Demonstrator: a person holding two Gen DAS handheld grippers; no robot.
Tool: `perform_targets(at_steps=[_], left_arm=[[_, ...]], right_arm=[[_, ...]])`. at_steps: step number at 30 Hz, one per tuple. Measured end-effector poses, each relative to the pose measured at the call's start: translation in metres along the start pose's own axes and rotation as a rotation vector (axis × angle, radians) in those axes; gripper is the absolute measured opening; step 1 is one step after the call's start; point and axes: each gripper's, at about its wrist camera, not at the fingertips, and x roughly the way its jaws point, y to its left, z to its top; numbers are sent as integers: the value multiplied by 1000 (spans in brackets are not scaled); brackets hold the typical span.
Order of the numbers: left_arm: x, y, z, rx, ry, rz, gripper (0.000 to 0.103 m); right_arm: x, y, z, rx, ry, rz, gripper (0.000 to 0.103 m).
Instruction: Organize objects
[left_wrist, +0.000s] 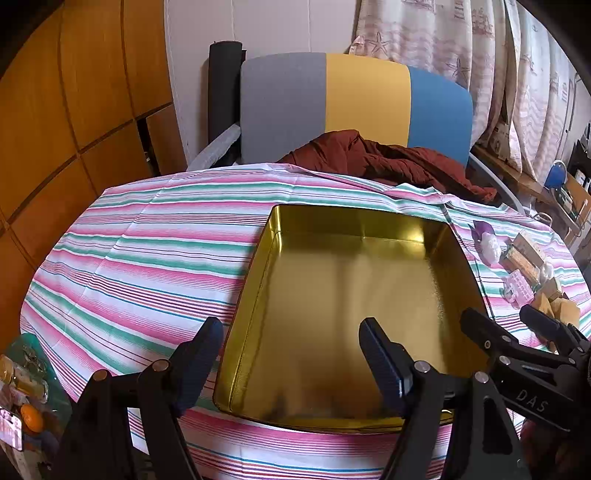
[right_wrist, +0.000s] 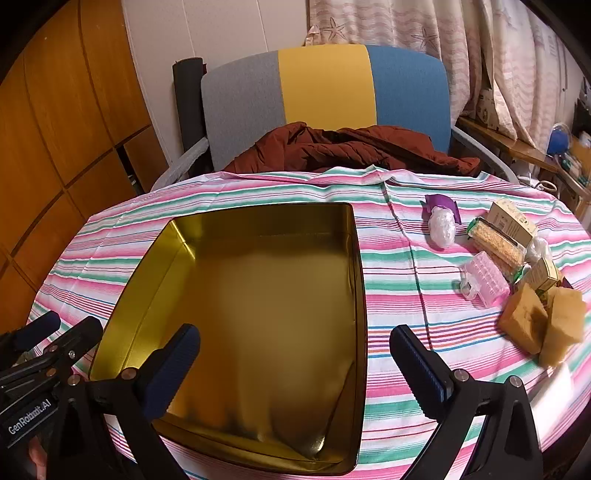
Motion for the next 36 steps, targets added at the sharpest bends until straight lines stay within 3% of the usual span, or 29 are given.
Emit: perform_targets(at_steps=[25,36], left_arm=[[5,-3,-2,-11,33,-10,77],[10,-15,-5,-22,63,-96,77]], right_arm=[[1,-1,-1,6,11,4,103],[-13,-19,4,39,-28,0,103]])
